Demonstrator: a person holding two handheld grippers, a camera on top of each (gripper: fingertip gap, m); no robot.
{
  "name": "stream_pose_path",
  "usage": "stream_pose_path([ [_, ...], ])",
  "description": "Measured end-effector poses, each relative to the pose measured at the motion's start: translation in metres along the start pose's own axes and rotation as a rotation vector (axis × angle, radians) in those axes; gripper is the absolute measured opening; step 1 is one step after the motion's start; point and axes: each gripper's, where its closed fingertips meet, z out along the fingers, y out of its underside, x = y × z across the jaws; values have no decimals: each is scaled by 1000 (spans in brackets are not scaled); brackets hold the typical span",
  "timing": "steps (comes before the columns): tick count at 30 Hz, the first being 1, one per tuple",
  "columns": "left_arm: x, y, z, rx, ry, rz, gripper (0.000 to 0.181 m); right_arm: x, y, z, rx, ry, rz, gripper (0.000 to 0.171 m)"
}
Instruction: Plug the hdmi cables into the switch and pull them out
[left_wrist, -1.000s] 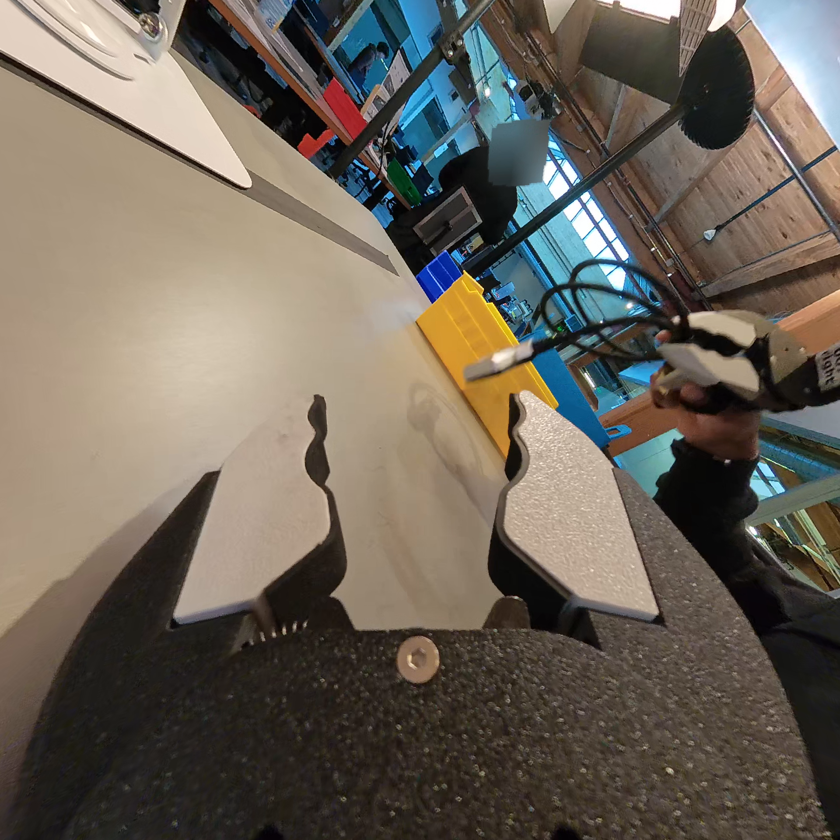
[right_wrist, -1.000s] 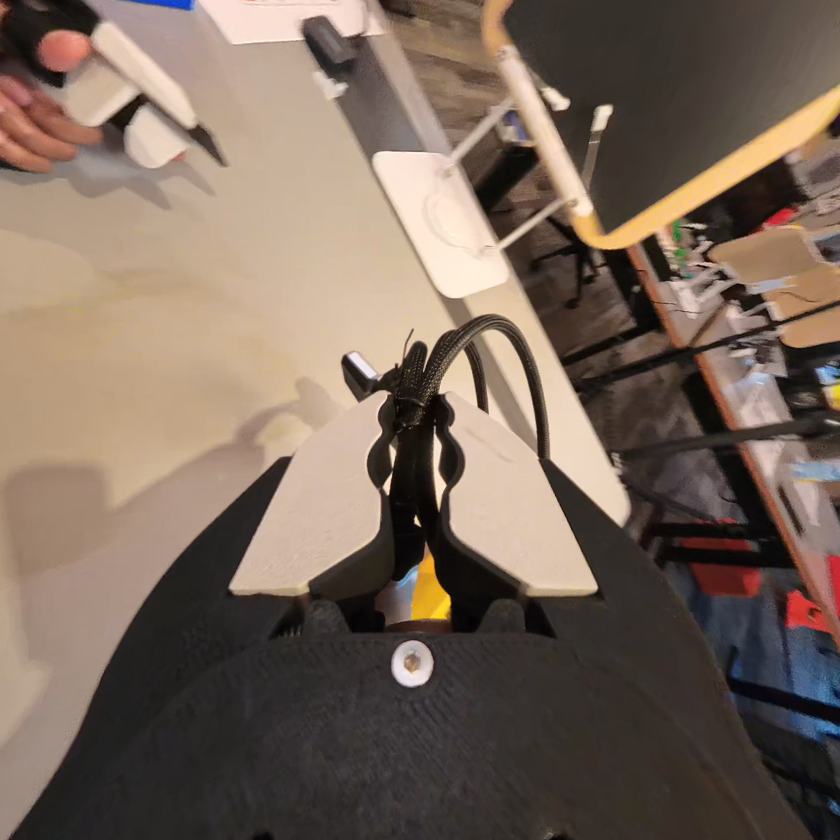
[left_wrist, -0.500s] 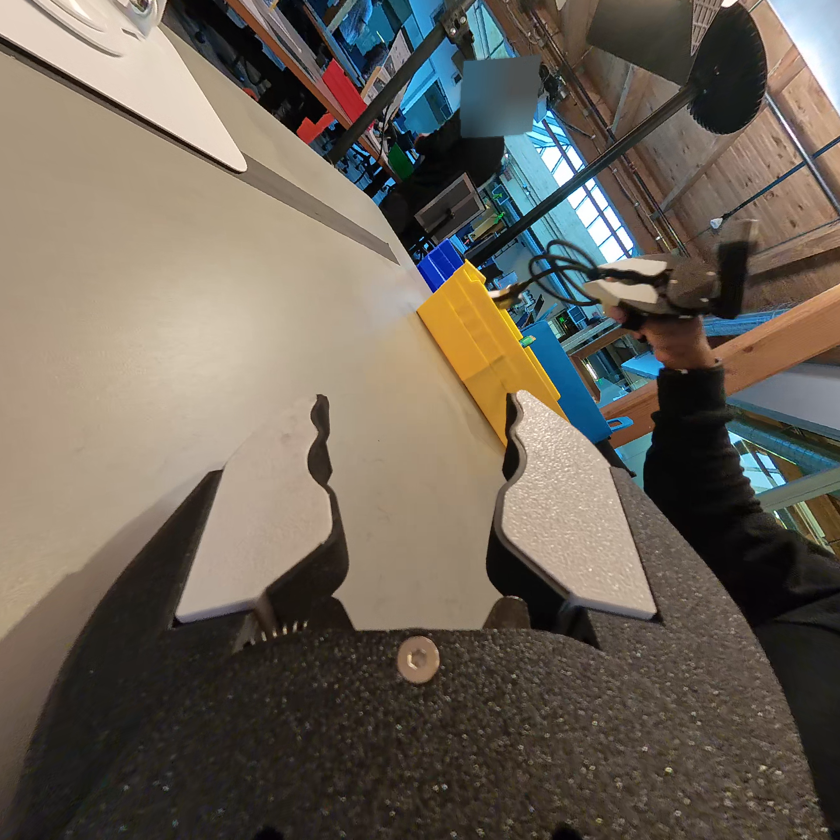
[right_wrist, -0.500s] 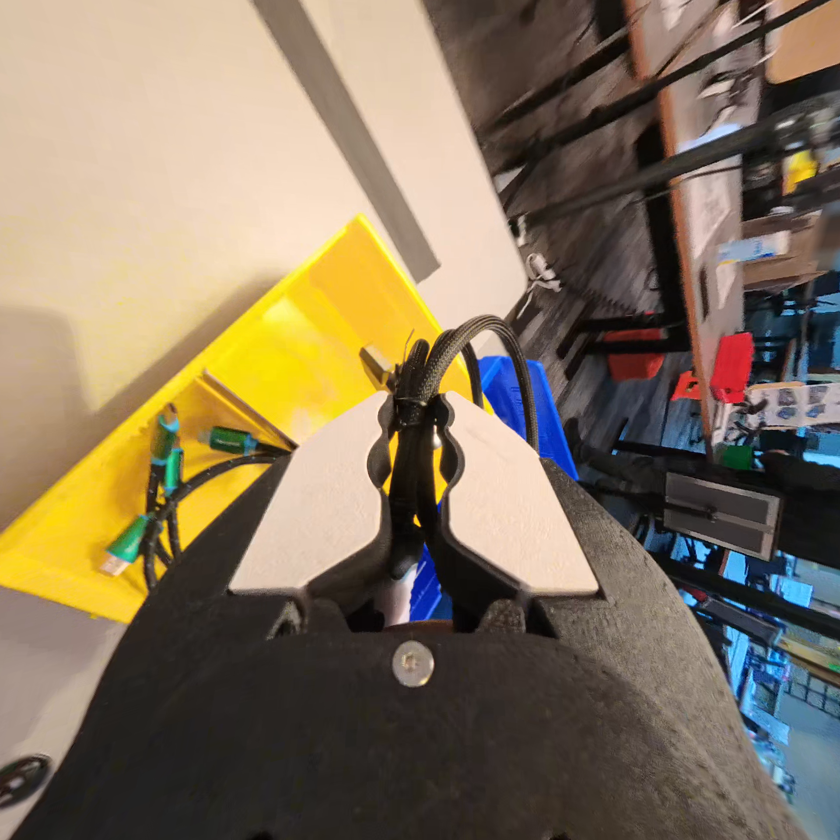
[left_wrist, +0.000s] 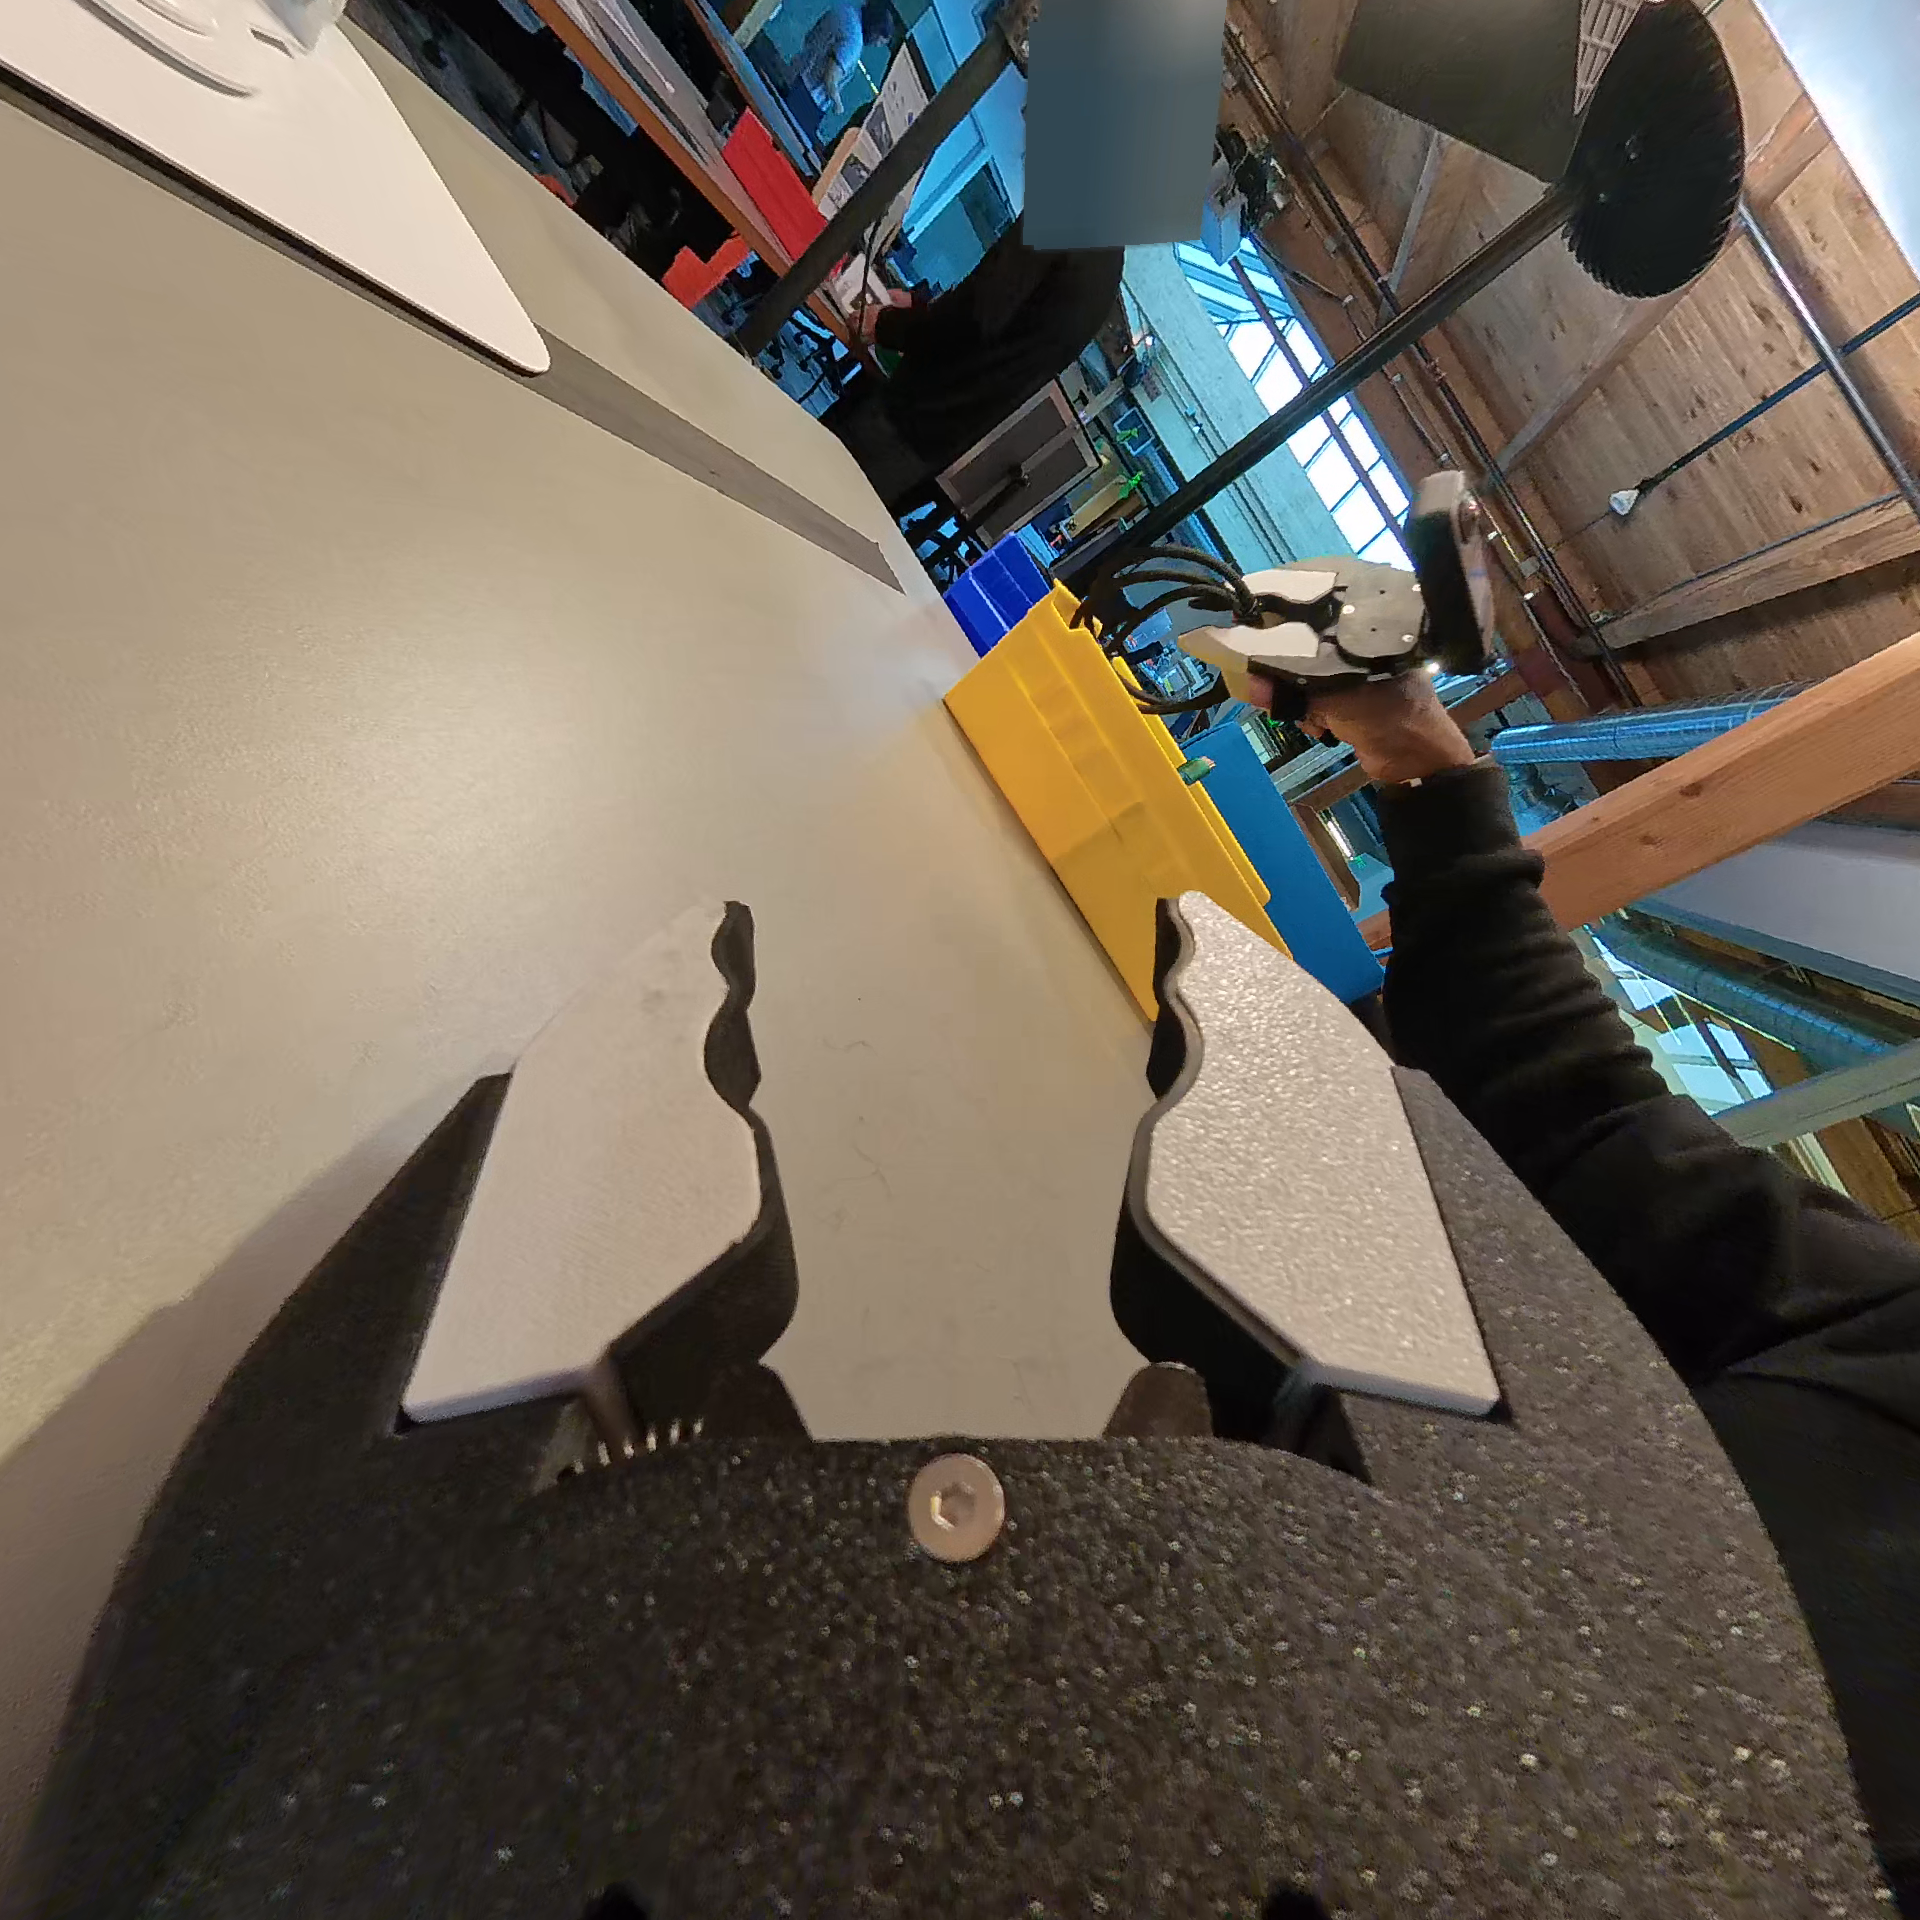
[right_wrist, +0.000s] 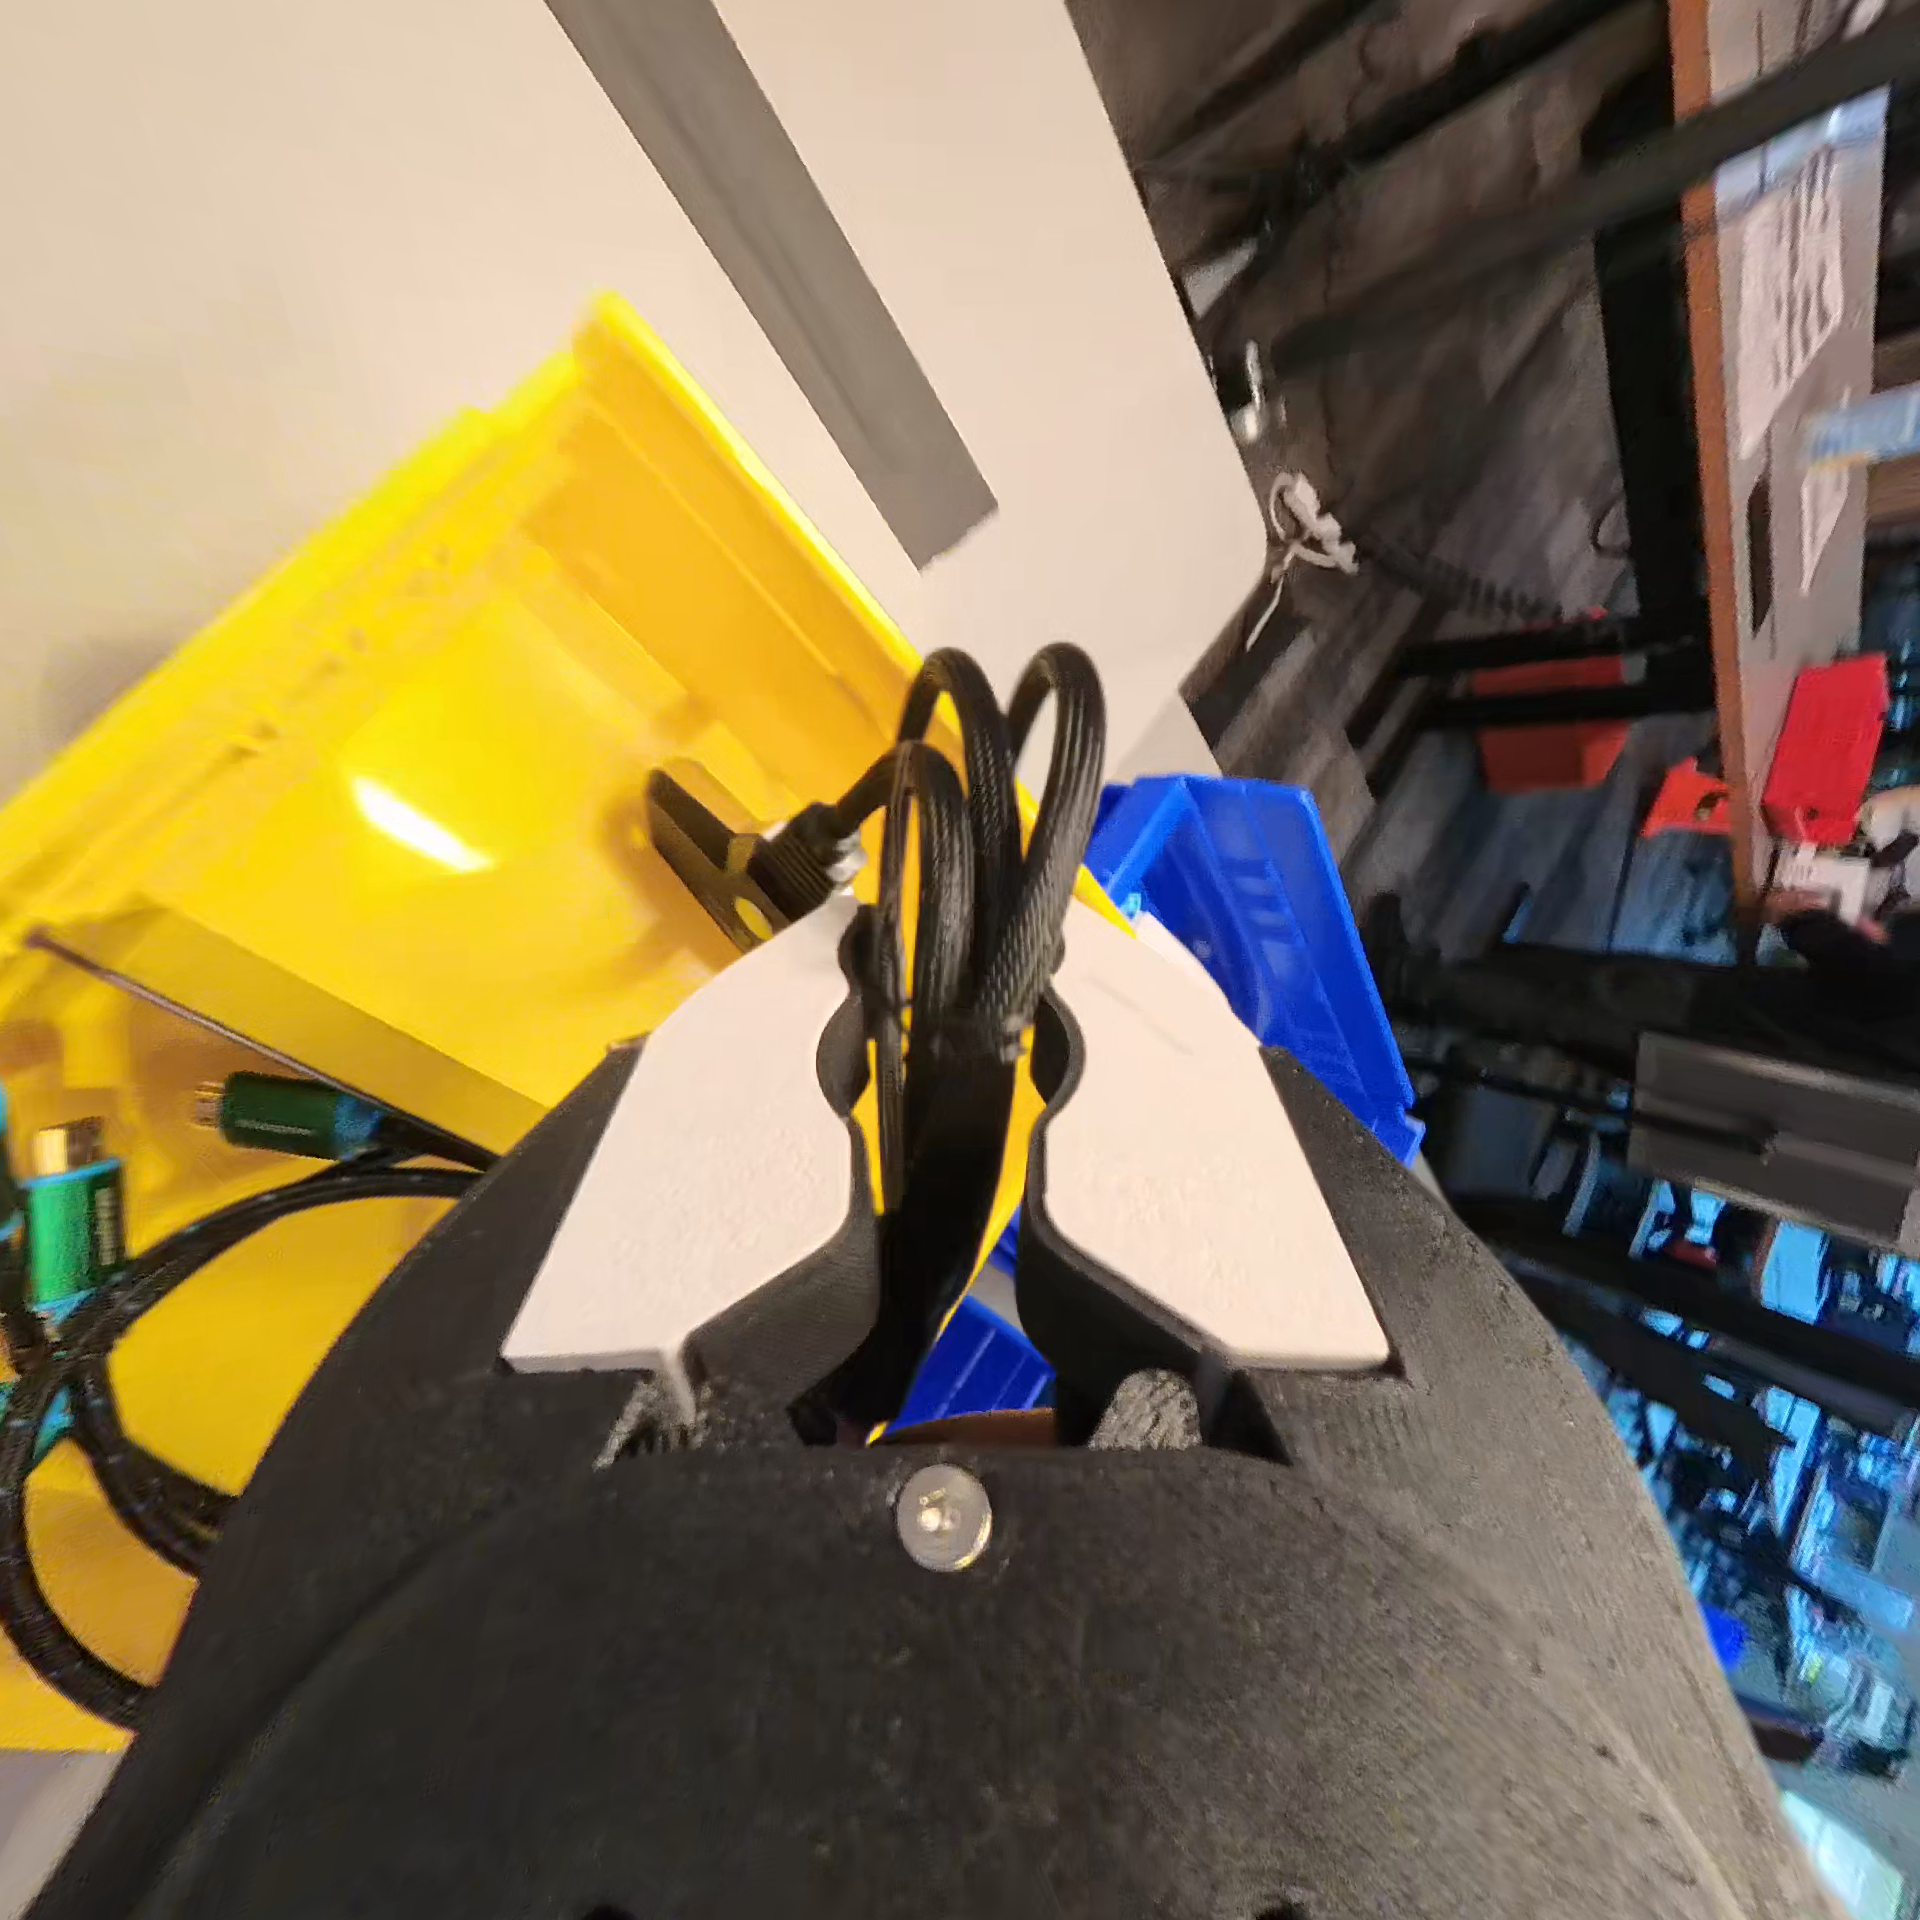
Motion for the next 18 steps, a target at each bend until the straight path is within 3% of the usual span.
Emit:
stream_pose_path([
  [6, 1, 2, 1, -16, 1, 9, 74, 32, 42, 6, -18, 71, 201, 49],
  [11, 1, 2, 2, -18, 3, 3, 74, 44, 37, -35, 105, 152, 300, 54],
  [14, 0, 2, 2, -22, -3, 19, 74, 13, 27, -62, 168, 92, 321, 54],
  [18, -1, 5, 2, -49, -45, 107, 74, -67, 25, -89, 252, -67, 347, 54],
])
